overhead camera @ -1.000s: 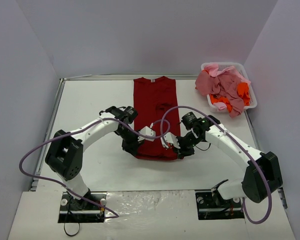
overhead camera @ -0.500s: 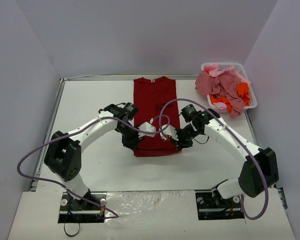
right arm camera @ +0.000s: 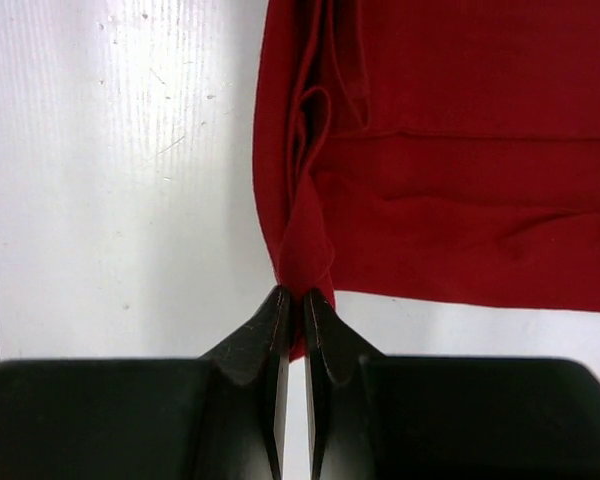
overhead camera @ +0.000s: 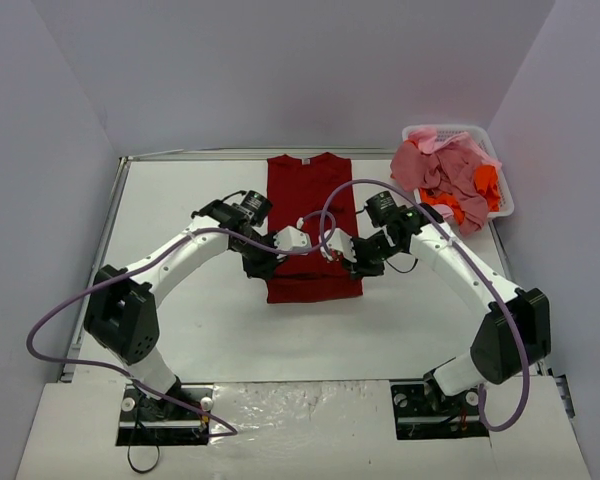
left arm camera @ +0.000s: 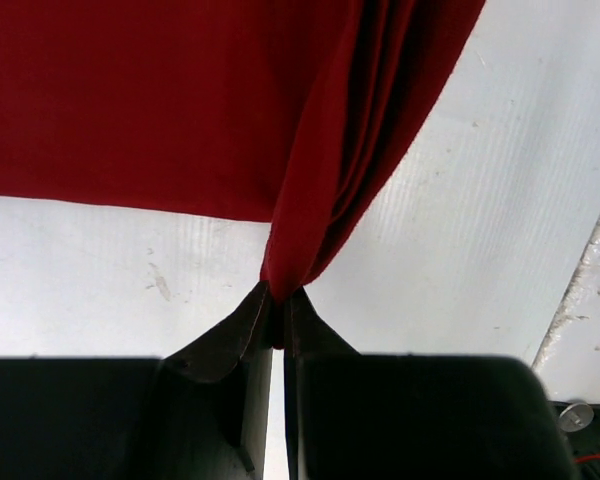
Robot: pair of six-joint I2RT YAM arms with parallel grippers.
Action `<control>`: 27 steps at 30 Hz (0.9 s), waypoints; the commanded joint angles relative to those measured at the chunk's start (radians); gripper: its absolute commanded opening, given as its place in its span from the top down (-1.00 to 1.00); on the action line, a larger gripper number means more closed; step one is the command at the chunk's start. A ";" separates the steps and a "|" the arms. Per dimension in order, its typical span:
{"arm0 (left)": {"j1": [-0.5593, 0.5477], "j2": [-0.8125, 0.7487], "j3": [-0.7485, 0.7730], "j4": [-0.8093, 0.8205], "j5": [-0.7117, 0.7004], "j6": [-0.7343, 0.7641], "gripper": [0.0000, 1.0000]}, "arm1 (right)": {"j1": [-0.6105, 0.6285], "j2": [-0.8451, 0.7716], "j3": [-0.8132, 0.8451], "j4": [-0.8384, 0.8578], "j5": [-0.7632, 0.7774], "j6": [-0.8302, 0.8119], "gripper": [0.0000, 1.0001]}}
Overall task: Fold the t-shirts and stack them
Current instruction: Fold the folded rectangular tshirt in 1/3 of the way
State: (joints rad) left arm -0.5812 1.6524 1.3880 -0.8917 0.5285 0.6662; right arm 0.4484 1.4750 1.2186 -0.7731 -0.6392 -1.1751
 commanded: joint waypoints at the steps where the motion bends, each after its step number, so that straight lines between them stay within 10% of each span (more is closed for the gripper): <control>1: 0.006 -0.039 0.068 0.010 -0.025 0.003 0.95 | -0.016 0.021 0.059 -0.023 0.016 0.020 1.00; 27: 0.035 0.049 0.195 0.059 -0.111 0.016 0.95 | -0.114 0.157 0.240 0.046 0.026 0.003 1.00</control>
State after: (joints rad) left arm -0.5480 1.7031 1.5311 -0.8459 0.4168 0.6472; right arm 0.3519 1.6054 1.4200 -0.7334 -0.6334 -1.1873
